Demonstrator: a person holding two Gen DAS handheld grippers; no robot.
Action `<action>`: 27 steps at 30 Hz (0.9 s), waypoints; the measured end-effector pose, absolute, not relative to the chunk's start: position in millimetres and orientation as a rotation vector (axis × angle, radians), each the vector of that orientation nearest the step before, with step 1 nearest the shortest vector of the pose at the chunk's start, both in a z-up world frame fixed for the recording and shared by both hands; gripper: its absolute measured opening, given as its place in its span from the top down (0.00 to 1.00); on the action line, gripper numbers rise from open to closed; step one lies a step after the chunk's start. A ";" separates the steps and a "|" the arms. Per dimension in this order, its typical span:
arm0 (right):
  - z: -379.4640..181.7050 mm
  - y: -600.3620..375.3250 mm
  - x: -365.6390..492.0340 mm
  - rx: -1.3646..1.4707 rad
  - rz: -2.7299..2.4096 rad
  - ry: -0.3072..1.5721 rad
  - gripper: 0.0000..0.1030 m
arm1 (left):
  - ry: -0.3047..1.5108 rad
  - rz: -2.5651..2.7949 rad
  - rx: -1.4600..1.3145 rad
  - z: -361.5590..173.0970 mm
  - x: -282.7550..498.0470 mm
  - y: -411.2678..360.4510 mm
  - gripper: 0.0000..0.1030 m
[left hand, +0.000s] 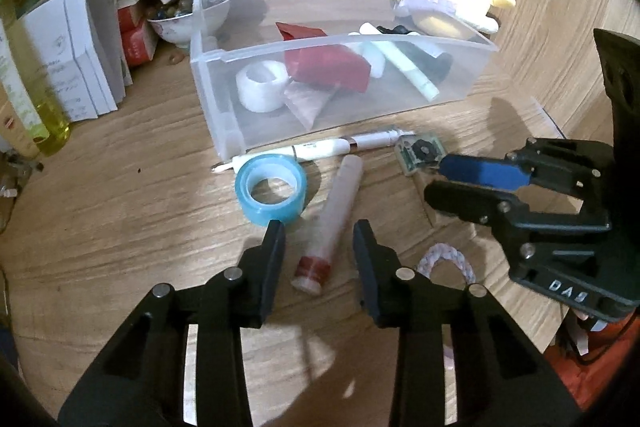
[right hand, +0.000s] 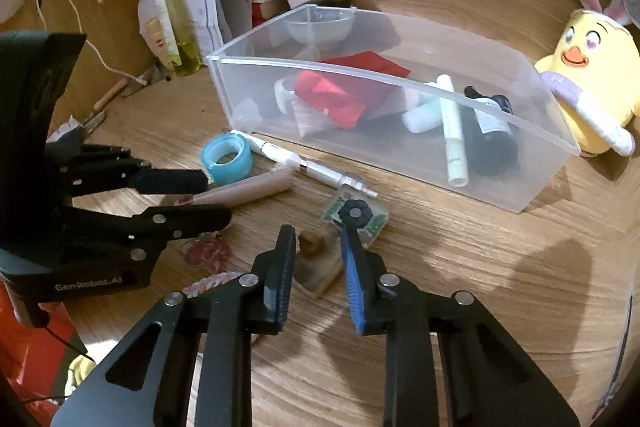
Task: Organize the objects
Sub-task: 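Grasp the red-capped white tube with the left gripper while the right grasps the small brown cylinder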
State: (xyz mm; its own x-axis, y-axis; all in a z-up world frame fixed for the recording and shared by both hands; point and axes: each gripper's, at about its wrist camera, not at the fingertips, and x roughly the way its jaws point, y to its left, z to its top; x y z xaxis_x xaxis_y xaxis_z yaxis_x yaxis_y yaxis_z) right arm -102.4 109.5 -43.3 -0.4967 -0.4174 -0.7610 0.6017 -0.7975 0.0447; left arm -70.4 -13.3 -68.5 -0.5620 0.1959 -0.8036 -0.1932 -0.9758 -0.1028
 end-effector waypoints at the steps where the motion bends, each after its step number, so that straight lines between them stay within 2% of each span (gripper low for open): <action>1: -44.1 108.7 -102.9 1.074 -2.282 0.310 0.83 | -0.001 2.593 -1.337 -68.6 -72.6 -12.5 0.66; 3: -44.4 108.5 -103.1 1.064 -2.294 0.326 0.88 | 0.001 2.582 -1.331 -69.2 -75.7 -9.8 0.67; 5: -44.6 110.1 -103.2 1.061 -2.295 0.322 0.88 | 0.040 2.592 -1.322 -69.9 -77.1 -5.0 0.70; 7: -44.7 111.9 -102.3 1.059 -2.296 0.313 0.88 | 0.054 2.579 -1.315 -70.1 -77.0 -0.5 0.84; 9: -44.2 114.1 -101.4 1.057 -2.297 0.302 0.88 | 0.073 2.588 -1.311 -70.4 -76.6 2.2 0.86; 16: -32.4 123.9 -100.8 1.019 -2.320 0.266 0.88 | 0.042 2.599 -1.307 -67.3 -71.9 0.4 0.86; 27: -5.4 138.7 -100.3 0.943 -2.383 0.225 0.88 | -0.014 2.658 -1.159 -29.3 -59.5 -2.9 0.86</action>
State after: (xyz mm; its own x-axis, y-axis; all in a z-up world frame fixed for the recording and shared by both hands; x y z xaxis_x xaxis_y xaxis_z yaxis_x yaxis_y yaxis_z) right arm -100.3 138.7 -5.4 -0.5948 -0.4398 -0.6729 0.5582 -0.8283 0.0480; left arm -59.5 -2.9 -29.3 -0.6559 0.2237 -0.7209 -0.2162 -0.9707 -0.1045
